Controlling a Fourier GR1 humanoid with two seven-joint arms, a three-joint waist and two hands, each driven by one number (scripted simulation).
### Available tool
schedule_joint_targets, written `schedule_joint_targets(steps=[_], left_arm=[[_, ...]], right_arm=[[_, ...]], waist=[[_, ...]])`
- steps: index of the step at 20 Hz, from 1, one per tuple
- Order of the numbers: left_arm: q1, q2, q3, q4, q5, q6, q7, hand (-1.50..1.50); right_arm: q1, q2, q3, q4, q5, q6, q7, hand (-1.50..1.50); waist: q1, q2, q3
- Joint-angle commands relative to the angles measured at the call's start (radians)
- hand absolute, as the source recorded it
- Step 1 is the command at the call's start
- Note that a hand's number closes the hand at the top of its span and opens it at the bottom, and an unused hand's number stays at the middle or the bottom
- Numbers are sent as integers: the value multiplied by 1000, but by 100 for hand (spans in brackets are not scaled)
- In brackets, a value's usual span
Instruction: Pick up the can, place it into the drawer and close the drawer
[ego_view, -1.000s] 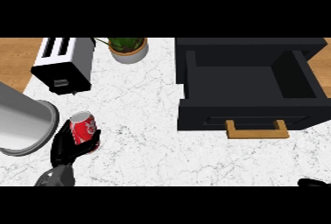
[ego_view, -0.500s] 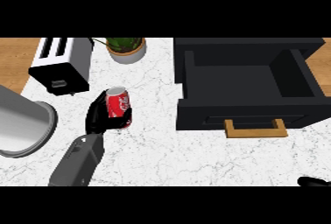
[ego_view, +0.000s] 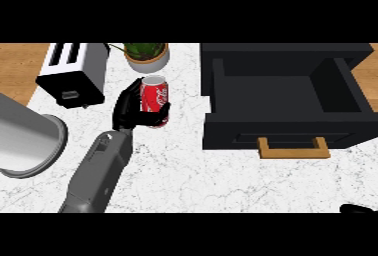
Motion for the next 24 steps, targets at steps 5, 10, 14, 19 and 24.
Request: schedule_joint_targets(steps=[5, 10, 14, 19, 24], left_arm=[[-38, -18, -104, -327, -3, 56, 313, 150], [-200, -25, -150, -337, 35, 185, 460, 150], [-351, -25, -197, -300, 55, 299, 504, 150], [-461, -25, -200, -297, 19, 302, 621, 150], [-594, -25, -239, -164, 78, 354, 637, 150]], right_arm=[[-57, -40, -58, 30, -45, -8, 31, -150], [-34, -7, -13, 34, 6, -13, 6, -150], [-43, -24, -34, 55, -26, 9, -16, -150], [-46, -16, -31, 26, -15, -14, 19, -150], [-94, -26, 13, 11, 41, -32, 59, -150]], waist=[[10, -3, 0], [-3, 0, 0], [-18, 4, 1], [-11, 1, 1], [-20, 6, 0]])
